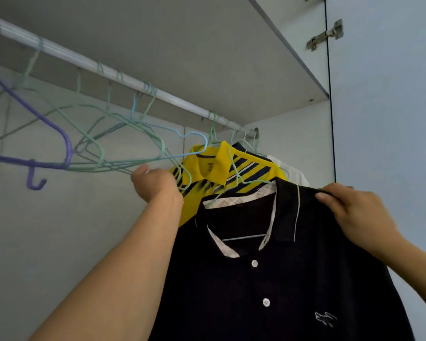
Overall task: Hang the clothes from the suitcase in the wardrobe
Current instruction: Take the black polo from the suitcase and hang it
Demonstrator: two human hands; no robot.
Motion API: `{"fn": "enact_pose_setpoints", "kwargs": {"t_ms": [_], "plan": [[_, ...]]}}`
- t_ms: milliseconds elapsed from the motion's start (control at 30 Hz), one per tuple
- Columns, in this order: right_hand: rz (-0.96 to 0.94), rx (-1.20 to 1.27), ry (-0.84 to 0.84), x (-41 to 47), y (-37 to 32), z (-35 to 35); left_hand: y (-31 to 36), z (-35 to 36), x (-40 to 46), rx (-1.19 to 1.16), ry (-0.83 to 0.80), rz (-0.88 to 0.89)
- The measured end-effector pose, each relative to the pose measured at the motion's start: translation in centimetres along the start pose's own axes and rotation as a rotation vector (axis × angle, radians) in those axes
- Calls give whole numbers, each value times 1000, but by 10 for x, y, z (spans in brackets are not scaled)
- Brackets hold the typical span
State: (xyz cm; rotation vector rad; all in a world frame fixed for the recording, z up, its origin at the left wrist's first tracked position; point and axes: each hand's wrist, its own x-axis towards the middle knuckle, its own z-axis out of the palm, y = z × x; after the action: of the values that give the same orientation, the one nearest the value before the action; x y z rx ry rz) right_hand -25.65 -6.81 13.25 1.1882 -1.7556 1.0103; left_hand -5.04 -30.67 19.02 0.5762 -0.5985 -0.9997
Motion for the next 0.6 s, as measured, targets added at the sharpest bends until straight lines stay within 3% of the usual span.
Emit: {"fn": "enact_pose_setpoints", "kwargs": {"t_ms": [200, 400, 600], "plan": [[-89, -74, 43, 35, -50, 27, 16, 5, -30, -144, -26, -54], [-74, -72, -84, 92, -113, 54, 25, 7, -48, -134, -111, -132], [-74, -82, -56, 128, -155, 75, 13, 6, -35, -137, -112, -166]]}}
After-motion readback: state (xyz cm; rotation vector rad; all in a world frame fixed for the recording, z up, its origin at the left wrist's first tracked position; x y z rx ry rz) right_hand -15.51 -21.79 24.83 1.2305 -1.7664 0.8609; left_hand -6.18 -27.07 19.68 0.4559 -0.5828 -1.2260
